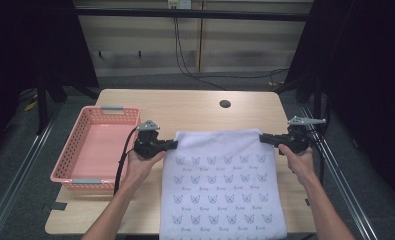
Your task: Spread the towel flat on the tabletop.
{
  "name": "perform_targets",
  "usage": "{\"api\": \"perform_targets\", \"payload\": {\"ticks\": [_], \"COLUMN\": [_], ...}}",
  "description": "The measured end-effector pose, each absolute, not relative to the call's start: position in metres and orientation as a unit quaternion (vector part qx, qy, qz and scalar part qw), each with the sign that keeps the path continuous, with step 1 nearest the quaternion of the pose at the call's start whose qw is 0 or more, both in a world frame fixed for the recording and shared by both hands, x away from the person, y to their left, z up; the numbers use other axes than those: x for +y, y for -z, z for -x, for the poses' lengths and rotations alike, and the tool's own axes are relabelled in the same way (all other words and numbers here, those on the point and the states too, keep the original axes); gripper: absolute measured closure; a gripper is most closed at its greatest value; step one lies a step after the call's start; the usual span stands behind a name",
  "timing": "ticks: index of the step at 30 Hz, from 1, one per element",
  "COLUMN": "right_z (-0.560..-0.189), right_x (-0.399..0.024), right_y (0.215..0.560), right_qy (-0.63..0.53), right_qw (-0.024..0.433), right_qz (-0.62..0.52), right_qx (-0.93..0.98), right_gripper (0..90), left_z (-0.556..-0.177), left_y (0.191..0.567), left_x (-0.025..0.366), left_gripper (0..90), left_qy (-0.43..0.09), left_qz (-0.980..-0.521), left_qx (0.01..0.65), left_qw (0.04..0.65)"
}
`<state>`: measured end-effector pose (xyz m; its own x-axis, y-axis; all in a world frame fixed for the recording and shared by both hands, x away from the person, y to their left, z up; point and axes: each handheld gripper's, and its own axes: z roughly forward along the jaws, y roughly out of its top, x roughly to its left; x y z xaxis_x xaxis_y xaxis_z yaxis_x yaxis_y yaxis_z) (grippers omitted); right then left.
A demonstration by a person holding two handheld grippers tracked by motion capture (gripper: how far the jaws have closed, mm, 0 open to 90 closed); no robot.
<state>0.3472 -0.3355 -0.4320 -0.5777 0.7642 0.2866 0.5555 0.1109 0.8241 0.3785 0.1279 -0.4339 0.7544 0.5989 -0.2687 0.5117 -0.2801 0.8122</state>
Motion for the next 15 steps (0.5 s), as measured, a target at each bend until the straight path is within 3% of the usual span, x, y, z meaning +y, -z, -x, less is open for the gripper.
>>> {"api": "perform_targets", "payload": {"ticks": [15], "right_z": [-0.379], "right_x": [-0.333], "right_y": [0.394], "right_qy": [-0.516], "right_qw": [0.129], "right_qz": [-0.438], "right_qx": [0.724], "right_gripper": [84.6], "left_z": [-0.406], "left_y": [0.393], "left_x": [0.137], "left_gripper": [87.5], "left_qy": [-0.068], "left_qz": [-0.775], "left_qx": [0.350], "left_qw": [0.523]}}
